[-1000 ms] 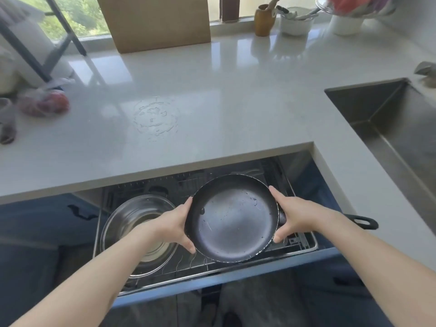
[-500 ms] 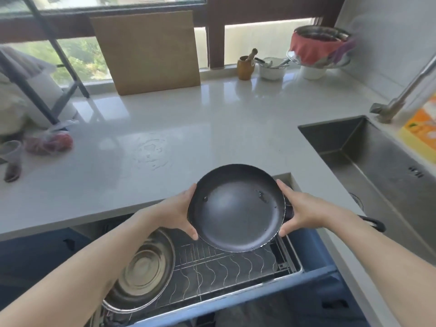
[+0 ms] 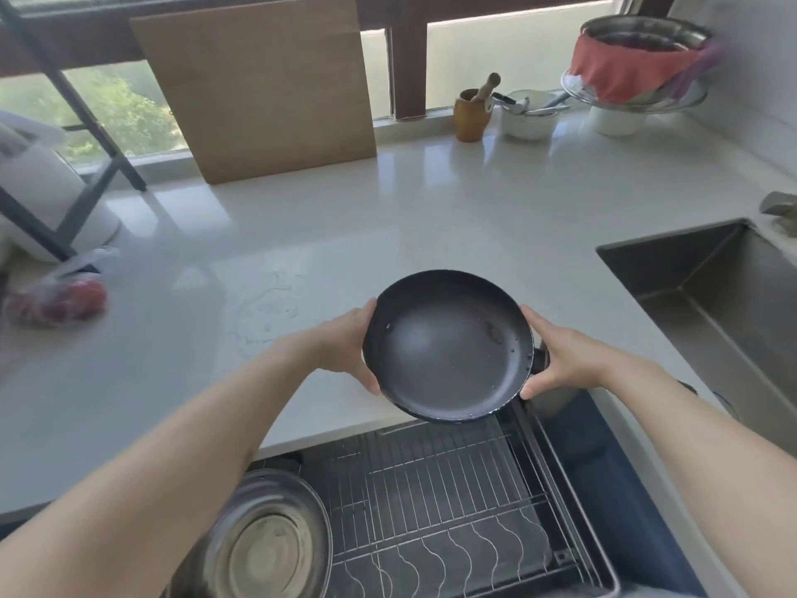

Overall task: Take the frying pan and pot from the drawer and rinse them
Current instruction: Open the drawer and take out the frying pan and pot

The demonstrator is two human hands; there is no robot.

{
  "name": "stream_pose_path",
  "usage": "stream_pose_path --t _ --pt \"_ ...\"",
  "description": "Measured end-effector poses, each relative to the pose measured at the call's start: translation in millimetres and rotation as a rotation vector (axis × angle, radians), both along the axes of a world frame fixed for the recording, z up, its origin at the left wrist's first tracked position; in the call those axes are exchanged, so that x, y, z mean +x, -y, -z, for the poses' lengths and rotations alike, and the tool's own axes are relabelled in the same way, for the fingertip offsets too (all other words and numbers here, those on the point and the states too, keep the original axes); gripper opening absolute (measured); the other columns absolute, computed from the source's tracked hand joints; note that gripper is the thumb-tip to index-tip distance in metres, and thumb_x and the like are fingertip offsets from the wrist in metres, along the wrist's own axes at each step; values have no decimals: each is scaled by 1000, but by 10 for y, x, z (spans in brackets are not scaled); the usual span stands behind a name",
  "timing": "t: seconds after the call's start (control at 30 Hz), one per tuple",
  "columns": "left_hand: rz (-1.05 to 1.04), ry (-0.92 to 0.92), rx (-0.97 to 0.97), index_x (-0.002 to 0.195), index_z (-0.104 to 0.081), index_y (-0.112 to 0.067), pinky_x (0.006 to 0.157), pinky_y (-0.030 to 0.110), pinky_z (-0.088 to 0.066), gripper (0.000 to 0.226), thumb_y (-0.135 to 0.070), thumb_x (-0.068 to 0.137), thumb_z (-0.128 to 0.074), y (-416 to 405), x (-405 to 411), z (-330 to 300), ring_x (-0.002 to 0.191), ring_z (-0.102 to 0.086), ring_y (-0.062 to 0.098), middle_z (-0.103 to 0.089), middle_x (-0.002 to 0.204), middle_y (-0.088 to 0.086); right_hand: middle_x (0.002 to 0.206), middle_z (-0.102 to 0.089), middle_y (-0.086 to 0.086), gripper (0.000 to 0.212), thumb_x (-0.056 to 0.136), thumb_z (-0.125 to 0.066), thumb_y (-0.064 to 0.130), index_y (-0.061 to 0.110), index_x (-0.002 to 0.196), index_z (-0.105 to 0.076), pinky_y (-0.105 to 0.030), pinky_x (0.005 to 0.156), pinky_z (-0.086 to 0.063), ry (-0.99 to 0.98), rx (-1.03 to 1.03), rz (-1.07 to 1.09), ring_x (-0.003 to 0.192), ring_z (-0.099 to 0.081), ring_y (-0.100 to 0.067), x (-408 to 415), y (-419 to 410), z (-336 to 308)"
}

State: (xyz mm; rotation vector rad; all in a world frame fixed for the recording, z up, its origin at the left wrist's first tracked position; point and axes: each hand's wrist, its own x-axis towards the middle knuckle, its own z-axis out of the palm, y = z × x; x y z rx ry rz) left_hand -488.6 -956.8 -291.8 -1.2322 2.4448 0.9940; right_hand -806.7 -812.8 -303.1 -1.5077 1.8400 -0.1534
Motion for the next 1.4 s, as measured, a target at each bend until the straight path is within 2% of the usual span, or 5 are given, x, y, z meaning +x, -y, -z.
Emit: stream_pose_path --t 0.57,0.7,0.83,1.07,1.4 --pt "-91 -91 7 142 -21 -39 99 44 -46 117 -37 49 -92 700 -146 268 116 -47 22 -45 126 -5 86 -64 6 116 59 -88 43 60 141 -7 -36 86 -50 -95 1 -20 85 -60 -13 -306 928 195" --pt "-167 -103 -28 138 -25 -40 98 49 -48 112 -49 45 -87 646 -115 310 124 -47 25 -46 131 -3 122 -56 8 120 56 -82 58 45 149 -7 -44 95 -45 -322 -56 -14 114 -53 -19 -278 945 141" --pt "-319 -123 -203 155 -1 -25 106 46 -42 123 -50 67 -83 358 -33 356 140 -34 21 -30 151 3 136 -46 -6 118 63 -82 56 31 153 -11 -46 94 -39 -545 -229 12 127 -40 -28 -82 805 58" --pt "-337 -366 -354 156 -12 -24 114 36 -34 105 -45 77 -77 -979 751 464 137 -35 16 -34 148 1 132 -52 -12 103 64 -81 43 9 149 -33 -42 106 -37 -164 -786 -120 119 -47 -29 890 -73 60" --pt "-464 66 -233 155 -12 -26 114 27 -29 104 -50 76 -77 -2363 2501 1237 140 -33 15 -32 153 -2 141 -46 1 115 63 -77 62 28 154 -17 -40 104 -43 -53 -446 -530 129 -39 -15 2200 -888 920"
